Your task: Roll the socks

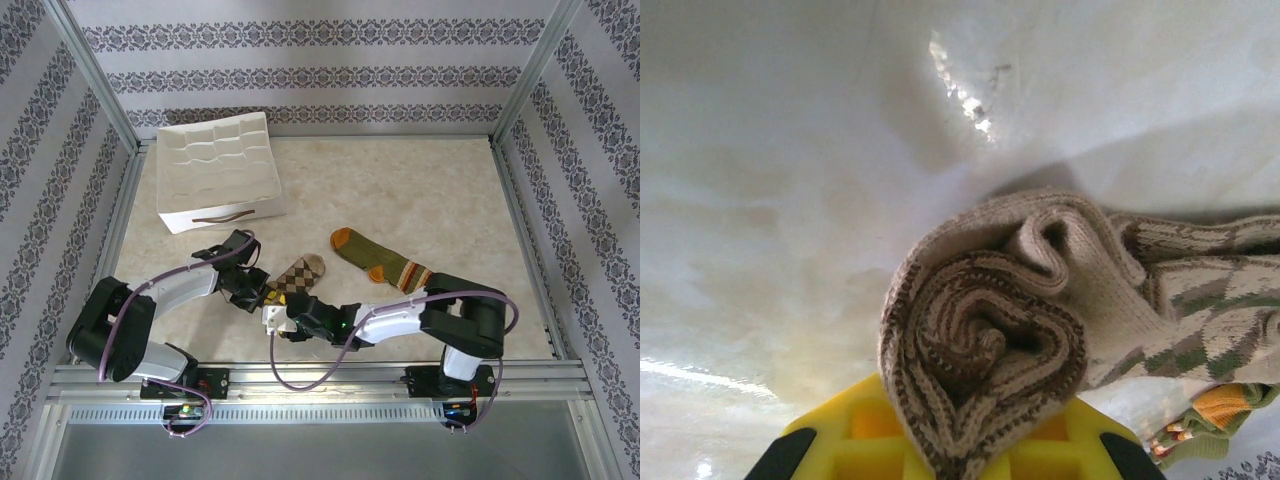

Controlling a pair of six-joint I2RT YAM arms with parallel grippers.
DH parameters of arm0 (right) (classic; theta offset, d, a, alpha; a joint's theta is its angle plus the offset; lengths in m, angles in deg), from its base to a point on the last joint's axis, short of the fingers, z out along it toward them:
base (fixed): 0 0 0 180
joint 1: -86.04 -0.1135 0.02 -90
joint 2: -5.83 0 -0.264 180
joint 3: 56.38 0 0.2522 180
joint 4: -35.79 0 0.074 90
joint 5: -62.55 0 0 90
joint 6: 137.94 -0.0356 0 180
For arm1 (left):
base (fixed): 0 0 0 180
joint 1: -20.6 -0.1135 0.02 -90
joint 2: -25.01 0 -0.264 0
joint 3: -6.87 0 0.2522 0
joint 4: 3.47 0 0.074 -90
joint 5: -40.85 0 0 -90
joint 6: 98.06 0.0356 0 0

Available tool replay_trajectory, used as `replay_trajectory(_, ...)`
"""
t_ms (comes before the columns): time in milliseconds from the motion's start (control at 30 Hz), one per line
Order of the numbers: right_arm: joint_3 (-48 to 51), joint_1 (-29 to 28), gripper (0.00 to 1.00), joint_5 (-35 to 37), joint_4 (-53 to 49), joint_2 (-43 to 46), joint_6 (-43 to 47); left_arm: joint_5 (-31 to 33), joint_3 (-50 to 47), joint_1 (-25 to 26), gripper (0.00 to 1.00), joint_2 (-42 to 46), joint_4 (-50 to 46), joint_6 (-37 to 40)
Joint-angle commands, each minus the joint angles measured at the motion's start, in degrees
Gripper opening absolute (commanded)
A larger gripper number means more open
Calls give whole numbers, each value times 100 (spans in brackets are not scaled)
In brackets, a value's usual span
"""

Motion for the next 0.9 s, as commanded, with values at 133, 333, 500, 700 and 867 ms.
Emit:
replay_trajectory(133, -505, -47, 43, 1071, 37, -630, 524, 145, -1, 62, 0, -146, -473, 28)
replay_trajectory(333, -454, 72, 0, 957, -277, -702, 126, 139, 3, 43, 3, 37, -446, 23)
replay_trajectory(500, -103, 338, 0, -86, -561, -377, -542, 286, -22, -117, 53, 563, -368, -42)
replay_trajectory(700, 287, 826, 0, -1654, -603, -297, -1414, 189, -148, -553, 76, 1051, 10, 31)
replay_trajectory(867, 455, 1328, 0, -2690, -554, -358, -1987, -42, -319, -637, 73, 1172, 502, 105)
